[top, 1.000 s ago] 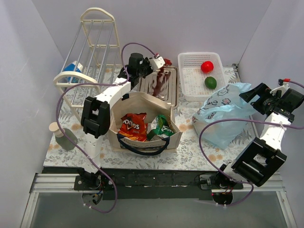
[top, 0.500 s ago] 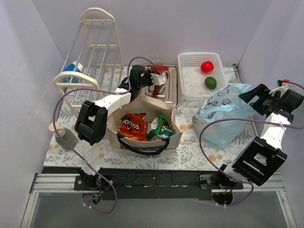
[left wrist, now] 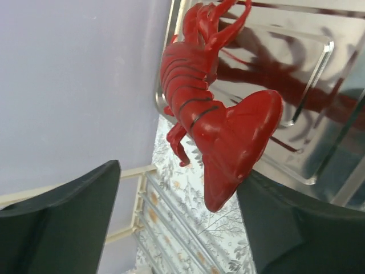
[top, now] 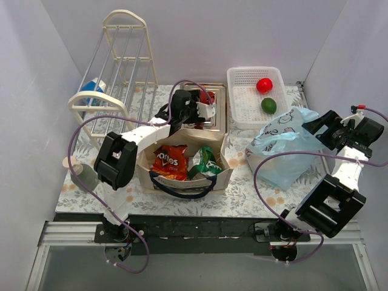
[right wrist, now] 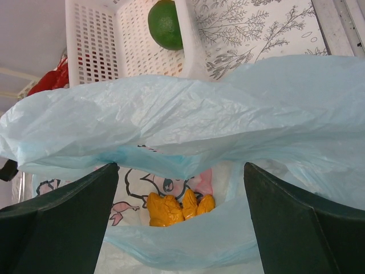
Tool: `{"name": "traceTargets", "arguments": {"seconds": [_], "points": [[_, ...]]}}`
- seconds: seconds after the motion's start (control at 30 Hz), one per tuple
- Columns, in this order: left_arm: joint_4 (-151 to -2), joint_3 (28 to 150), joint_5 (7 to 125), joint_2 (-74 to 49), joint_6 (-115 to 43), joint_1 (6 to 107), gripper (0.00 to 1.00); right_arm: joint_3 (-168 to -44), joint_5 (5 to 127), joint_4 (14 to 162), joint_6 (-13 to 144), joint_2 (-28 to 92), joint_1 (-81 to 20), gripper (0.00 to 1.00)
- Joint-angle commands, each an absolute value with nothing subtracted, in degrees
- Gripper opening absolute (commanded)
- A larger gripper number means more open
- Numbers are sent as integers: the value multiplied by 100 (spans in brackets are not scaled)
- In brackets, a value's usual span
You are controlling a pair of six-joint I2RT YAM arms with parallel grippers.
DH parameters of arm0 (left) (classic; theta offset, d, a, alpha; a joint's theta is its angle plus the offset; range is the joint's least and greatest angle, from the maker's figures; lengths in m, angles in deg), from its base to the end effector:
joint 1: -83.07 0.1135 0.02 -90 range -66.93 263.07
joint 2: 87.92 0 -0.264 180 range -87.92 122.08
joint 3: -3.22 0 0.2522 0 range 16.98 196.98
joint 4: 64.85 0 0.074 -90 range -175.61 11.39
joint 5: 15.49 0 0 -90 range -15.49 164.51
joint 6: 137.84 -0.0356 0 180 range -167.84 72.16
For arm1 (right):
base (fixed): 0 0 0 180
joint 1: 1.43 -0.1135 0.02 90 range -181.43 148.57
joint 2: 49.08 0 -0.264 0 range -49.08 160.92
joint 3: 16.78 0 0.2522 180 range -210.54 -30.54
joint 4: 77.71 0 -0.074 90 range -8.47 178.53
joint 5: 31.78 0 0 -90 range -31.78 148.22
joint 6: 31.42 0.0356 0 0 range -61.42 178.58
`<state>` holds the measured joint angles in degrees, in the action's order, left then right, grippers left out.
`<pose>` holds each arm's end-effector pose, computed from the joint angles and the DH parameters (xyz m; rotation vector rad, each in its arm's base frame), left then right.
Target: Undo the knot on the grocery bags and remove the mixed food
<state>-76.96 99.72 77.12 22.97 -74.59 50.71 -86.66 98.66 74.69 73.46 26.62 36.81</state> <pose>0.3865 -0.2430 0.2486 0.9777 1.7823 -0.0153 0.2421 -0.1614 0.2881 0.5399 1.9670 0.5037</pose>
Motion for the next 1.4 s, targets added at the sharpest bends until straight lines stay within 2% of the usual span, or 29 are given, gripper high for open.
{"name": "traceTargets", "arguments": {"seconds": [0.0, 0.23, 0.43, 0.6, 0.7, 0.77, 0.83, 0.9, 1.03, 1.23, 1.27, 1.3, 1.37], "points": [[-8220, 9881, 7628, 1258, -6887, 4993, 88, -8697, 9830, 7482, 7256, 2387, 3716, 98], [-8248, 9318, 7214, 112, -6455, 5020, 97, -8539, 10005, 7763, 7528, 2228, 3716, 99], [-8213, 9792, 7381, 322, -5727, 5020, 97, -8661, 10084, 7869, 7635, 2184, 3716, 99], [-8414, 10670, 6846, 472, -4550, 4932, 97, -9039, 10190, 7562, 7327, 2149, 3716, 98], [-8704, 11293, 6100, 568, -3486, 4844, 98, -9346, 10286, 7351, 6976, 2035, 3725, 98], [-8915, 11514, 5108, 604, -2811, 4783, 98, -9557, 10260, 7306, 6739, 1895, 3716, 99], [-9082, 11673, 3847, 621, -2658, 4669, 98, -9751, 10077, 7298, 6667, 1850, 3698, 99], [-9153, 11639, 3479, 656, -2753, 4441, 98, -10144, 10032, 7201, 6755, 1955, 3698, 98], [-9417, 11717, 3373, 937, -2667, 3695, 98, -10410, 10199, 7376, 6843, 1956, 3690, 99], [-8953, 11832, 4356, 1779, -1616, 3341, 98, -10393, 10654, 7387, 5915, 1508, 3515, 98], [-8882, 11936, 4601, 1895, -1411, 3341, 98, -10428, 10690, 7142, 5633, 1455, 3409, 97], [-8855, 12050, 4873, 2026, -1270, 3341, 98, -10420, 10752, 6791, 5386, 1342, 3182, 92], [-8846, 12340, 4850, 2282, -1041, 3376, 98, -10157, 10709, 6630, 4621, 1148, 2891, 88]]}}
